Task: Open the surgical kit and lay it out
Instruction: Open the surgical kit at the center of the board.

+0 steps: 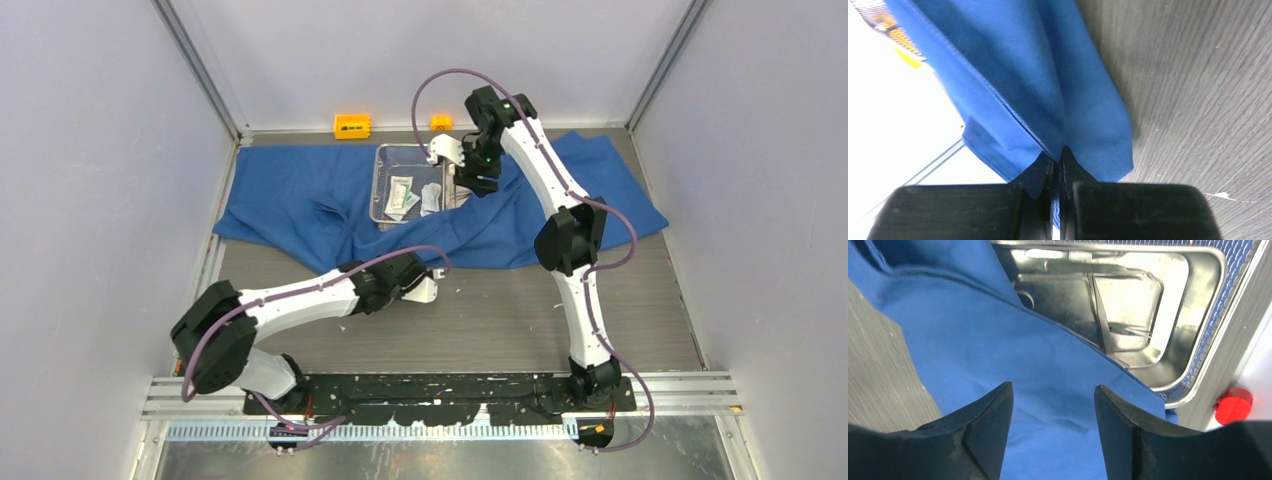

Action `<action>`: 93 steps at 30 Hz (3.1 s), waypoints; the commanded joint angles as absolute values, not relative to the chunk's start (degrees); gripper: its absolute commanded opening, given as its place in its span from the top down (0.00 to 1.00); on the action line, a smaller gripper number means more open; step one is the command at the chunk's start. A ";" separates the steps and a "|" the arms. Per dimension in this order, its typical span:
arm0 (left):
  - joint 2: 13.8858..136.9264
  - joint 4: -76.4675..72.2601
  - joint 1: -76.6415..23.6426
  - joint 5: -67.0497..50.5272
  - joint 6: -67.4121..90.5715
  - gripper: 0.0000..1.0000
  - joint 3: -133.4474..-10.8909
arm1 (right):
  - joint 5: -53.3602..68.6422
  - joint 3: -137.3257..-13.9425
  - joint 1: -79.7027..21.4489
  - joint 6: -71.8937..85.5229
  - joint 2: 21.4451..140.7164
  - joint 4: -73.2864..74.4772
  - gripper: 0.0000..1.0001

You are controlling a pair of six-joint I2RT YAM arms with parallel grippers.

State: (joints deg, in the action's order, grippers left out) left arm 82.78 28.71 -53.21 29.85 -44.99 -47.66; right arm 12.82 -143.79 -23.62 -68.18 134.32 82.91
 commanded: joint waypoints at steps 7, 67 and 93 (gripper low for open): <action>70.45 25.98 -53.79 27.48 -51.15 1.00 -49.89 | 31.76 -138.13 -24.32 -56.45 125.82 78.68 0.32; 64.91 35.77 -52.16 24.87 -53.32 1.00 -48.38 | 33.48 -121.52 -30.37 -52.64 118.27 89.20 0.99; 77.34 84.02 -52.14 0.26 -37.94 0.88 -58.02 | 47.05 -79.54 -34.37 -26.18 87.95 66.86 0.83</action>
State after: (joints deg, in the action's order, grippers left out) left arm 81.25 67.61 -52.93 -1.93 -40.58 -61.84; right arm 47.72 -79.26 -35.57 -30.02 93.30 62.70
